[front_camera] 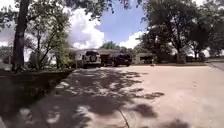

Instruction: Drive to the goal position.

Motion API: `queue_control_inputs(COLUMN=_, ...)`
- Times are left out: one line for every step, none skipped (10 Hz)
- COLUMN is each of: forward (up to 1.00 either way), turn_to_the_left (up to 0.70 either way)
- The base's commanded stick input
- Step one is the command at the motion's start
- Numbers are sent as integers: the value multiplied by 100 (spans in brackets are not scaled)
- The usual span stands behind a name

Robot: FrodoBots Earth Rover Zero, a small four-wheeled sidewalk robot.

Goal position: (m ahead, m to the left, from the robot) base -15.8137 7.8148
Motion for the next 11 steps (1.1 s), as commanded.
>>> queue_control_inputs(forward=8, turn_to_the_left=0)
queue_control_inputs(forward=70, turn_to_the_left=-26)
queue_control_inputs(forward=70, turn_to_the_left=-35)
queue_control_inputs(forward=70, turn_to_the_left=-35)
queue_control_inputs(forward=70, turn_to_the_left=-35)
queue_control_inputs(forward=70, turn_to_the_left=-35)
queue_control_inputs(forward=70, turn_to_the_left=-35)
queue_control_inputs(forward=70, turn_to_the_left=-35)
queue_control_inputs(forward=70, turn_to_the_left=-35)
queue_control_inputs(forward=70, turn_to_the_left=-35)
queue_control_inputs(forward=70, turn_to_the_left=-35)
